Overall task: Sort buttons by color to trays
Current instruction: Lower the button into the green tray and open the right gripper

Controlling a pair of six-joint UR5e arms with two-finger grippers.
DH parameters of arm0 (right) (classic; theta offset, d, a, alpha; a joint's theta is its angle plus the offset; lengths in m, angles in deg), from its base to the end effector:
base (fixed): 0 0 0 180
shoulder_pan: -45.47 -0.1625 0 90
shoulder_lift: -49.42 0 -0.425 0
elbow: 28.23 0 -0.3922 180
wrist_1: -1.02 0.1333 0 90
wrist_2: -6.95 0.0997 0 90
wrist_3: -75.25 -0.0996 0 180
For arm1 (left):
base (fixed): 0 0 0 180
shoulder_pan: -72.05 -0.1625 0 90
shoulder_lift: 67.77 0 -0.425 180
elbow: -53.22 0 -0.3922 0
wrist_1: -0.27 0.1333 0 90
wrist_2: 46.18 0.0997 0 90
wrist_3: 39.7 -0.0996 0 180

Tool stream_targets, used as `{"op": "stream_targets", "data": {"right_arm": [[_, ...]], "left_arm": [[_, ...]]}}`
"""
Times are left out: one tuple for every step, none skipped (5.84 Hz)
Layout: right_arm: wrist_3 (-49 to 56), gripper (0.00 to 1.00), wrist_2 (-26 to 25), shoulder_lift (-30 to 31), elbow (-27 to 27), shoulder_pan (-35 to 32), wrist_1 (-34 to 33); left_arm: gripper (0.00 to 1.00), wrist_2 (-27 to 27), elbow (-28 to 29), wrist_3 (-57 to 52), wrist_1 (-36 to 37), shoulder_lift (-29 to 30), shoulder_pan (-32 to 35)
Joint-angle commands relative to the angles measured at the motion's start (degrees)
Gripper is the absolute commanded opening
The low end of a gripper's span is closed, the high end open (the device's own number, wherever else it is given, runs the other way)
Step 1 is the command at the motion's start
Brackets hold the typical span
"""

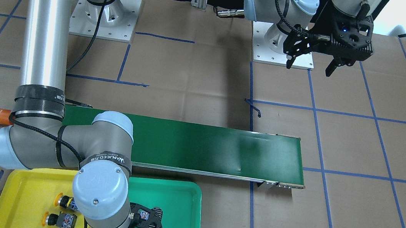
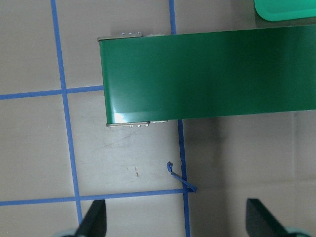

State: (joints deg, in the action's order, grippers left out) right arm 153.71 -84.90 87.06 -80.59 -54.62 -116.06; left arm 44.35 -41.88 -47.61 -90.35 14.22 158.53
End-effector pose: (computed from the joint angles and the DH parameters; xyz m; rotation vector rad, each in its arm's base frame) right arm 0.2743 -0.7989 0.2465 2.0796 -2.1404 0.2402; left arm -0.1054 -0.4434 0.5077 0.1195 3.1255 -0.0608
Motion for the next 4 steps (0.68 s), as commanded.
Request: {"op": "stream_targets", "data": {"right_arm": [[0.56,1.00,2.18,-0.56,0.06,-0.02,-0.52],[0.21,1.00,1.68,2.06,0.06,0.07,0.35],[-1.54,1.00,1.50,6.70,-0.20,0.33,5.40],[-10.78,1.00,-0.16,12.75,-0.64,0.34,13.72]], "left_arm": [[0.98,0.00,0.00,0.00,0.00,0.02,0.00],[0.98,0.00,0.00,0.00,0.00,0.02,-0.09],[0.98,0.00,0.00,0.00,0.09,0.02,-0.09],[0.98,0.00,0.00,0.00,0.00,0.02,-0.09]]}}
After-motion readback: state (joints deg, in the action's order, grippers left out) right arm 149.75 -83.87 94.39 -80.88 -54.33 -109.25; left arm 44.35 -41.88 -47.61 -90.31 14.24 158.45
